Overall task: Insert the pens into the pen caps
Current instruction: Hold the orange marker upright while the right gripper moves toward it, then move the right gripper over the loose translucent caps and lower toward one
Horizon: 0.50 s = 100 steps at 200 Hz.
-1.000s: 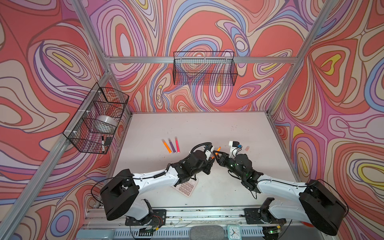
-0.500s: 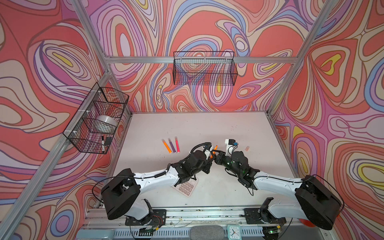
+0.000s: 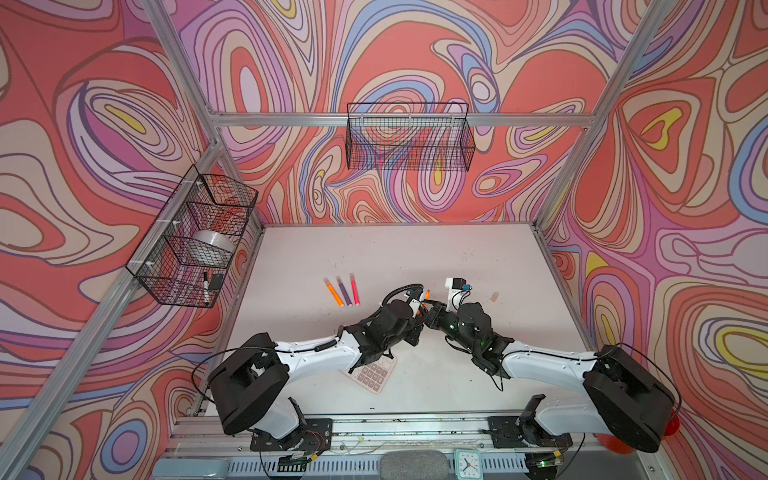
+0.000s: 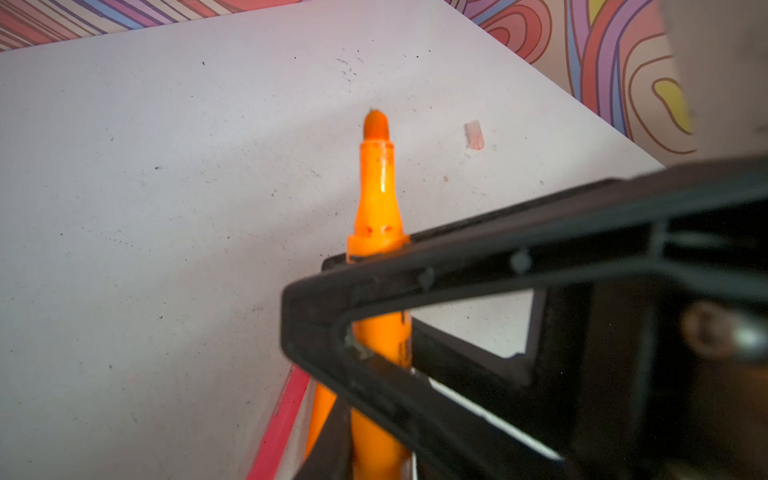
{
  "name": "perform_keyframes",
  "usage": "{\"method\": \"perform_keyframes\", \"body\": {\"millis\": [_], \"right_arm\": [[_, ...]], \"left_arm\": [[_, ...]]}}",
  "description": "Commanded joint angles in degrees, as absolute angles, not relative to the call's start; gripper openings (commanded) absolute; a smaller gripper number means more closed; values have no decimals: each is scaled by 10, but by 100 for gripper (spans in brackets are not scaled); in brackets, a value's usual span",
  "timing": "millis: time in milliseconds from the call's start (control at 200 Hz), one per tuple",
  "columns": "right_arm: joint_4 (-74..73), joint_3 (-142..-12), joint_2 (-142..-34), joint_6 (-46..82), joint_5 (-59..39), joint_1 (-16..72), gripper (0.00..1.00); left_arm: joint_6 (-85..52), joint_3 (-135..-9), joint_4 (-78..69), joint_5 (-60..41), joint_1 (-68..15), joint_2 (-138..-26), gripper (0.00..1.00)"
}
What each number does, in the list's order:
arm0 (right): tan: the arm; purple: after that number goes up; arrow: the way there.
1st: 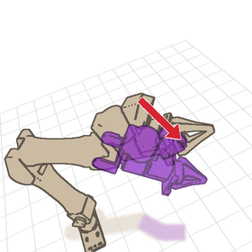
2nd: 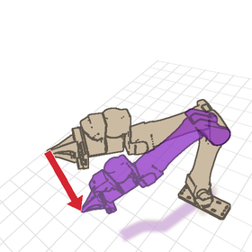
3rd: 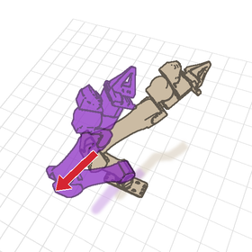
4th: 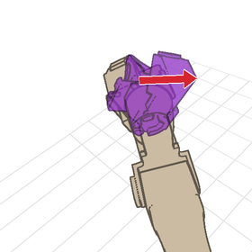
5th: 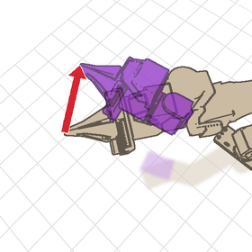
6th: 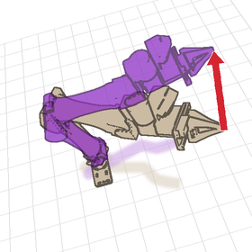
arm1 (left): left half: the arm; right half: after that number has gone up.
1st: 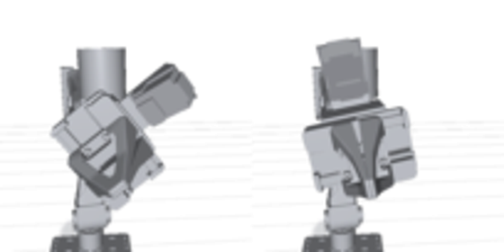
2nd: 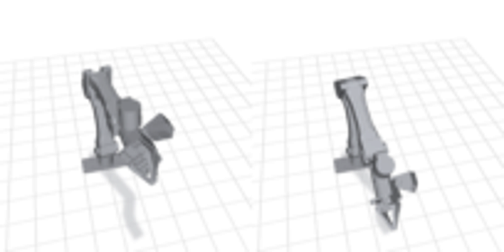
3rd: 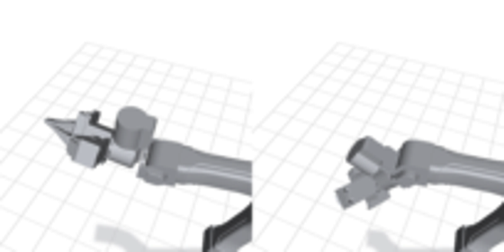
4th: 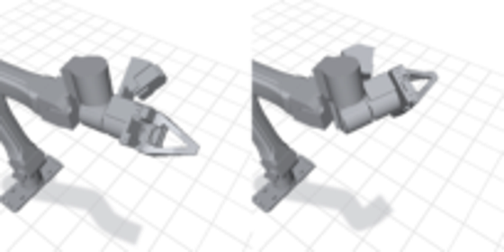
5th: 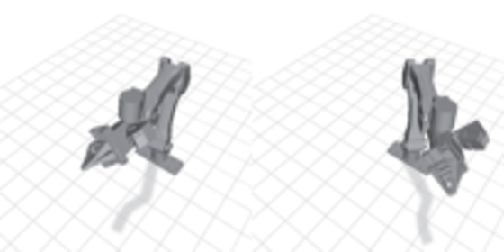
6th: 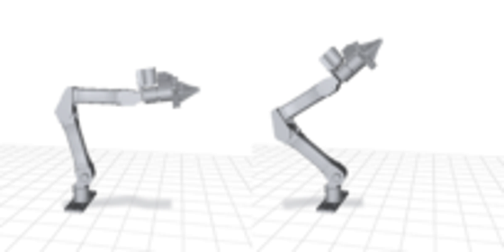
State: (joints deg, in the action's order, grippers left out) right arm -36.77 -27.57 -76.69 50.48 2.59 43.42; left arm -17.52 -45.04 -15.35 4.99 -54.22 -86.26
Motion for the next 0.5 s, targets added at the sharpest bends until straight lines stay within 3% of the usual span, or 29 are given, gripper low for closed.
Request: {"method": "perform_keyframes", "body": {"millis": [0,190,285,335,396,496], "right_arm": [[-380,-289,-777,507,6,452,0],[-377,-289,-779,506,5,453,0],[-343,-294,-767,507,21,454,28],[-296,-306,-755,503,35,454,38],[-230,-327,-736,499,54,454,44],[-122,-351,-698,523,84,454,46]], "left_arm": [[-164,-463,-221,24,-543,-866,21],[-171,-461,-226,14,-531,-861,1],[-183,-456,-226,5,-520,-854,0],[-187,-451,-222,6,-516,-847,0],[-193,-443,-212,22,-512,-837,0],[-208,-419,-207,37,-499,-815,0]]}}
